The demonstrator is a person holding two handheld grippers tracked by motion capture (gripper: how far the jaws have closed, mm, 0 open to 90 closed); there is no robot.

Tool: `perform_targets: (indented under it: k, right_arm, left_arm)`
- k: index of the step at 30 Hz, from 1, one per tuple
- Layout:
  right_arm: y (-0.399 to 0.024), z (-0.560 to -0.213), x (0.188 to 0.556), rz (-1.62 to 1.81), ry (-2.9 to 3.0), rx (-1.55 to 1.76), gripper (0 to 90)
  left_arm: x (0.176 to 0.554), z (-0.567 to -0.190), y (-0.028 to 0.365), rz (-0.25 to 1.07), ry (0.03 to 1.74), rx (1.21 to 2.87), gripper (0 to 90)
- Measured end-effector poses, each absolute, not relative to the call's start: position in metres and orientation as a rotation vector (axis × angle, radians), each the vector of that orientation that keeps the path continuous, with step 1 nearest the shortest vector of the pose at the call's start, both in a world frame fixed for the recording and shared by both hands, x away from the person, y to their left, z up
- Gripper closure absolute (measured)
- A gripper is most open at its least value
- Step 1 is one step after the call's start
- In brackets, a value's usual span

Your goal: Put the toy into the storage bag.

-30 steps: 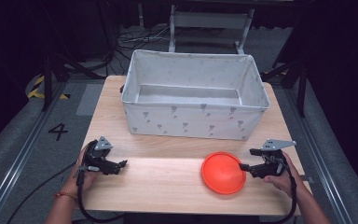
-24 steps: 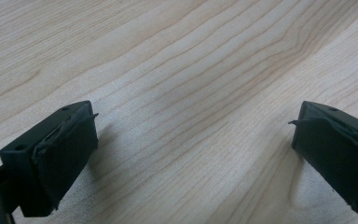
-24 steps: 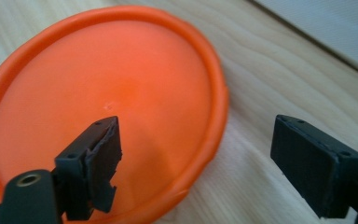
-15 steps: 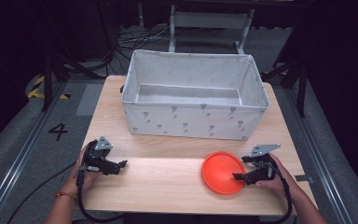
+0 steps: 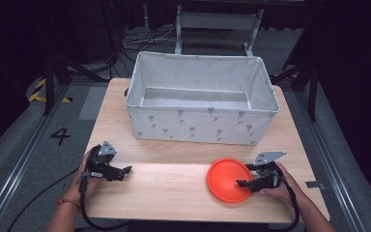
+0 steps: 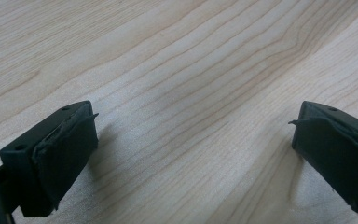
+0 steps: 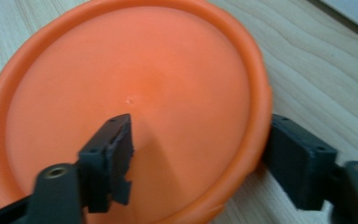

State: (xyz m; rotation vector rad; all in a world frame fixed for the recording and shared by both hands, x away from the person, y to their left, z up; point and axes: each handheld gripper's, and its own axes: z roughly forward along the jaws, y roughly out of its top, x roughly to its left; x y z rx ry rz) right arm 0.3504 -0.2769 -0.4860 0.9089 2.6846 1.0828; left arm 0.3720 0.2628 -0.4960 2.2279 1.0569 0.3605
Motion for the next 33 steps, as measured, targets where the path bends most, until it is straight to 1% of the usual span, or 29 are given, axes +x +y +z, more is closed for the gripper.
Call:
perform_targets:
  k: [2,7,8,11,14,15,18,25,33]
  right_arm:
    - [-0.276,-0.486,0.351,1.078,2.674,0.921,36.0]
    - [-0.275,-0.483,0.357,1.1,2.628,0.972,56.2]
    - [-0.275,-0.483,0.357,1.1,2.628,0.972,56.2]
    - [-0.276,-0.481,0.361,1.155,2.61,1.022,65.2]
    - [-0.277,-0.475,0.361,1.182,2.604,1.013,70.9]
    - [-0.277,-0.475,0.361,1.182,2.604,1.013,70.9]
    - [-0.275,-0.462,0.361,1.232,2.604,0.969,77.1]
    - [-0.263,-0.437,0.356,1.253,2.623,0.857,82.1]
    - [-0.253,-0.418,0.351,1.204,2.641,0.748,82.3]
  left_arm:
    - [0.372,-0.496,0.263,0.358,1.057,2.227,0.4]
    - [0.372,-0.496,0.263,0.355,1.058,2.224,0.4]
    - [0.372,-0.496,0.263,0.355,1.058,2.224,0.3]
    - [0.372,-0.496,0.263,0.354,1.057,2.226,0.3]
    - [0.372,-0.496,0.263,0.356,1.054,2.228,0.3]
    - [0.372,-0.496,0.263,0.356,1.054,2.228,0.3]
    - [0.372,-0.496,0.263,0.355,1.055,2.226,0.3]
    - [0.372,-0.496,0.263,0.36,1.054,2.228,0.5]
    - [0.372,-0.496,0.263,0.356,1.056,2.227,0.5]
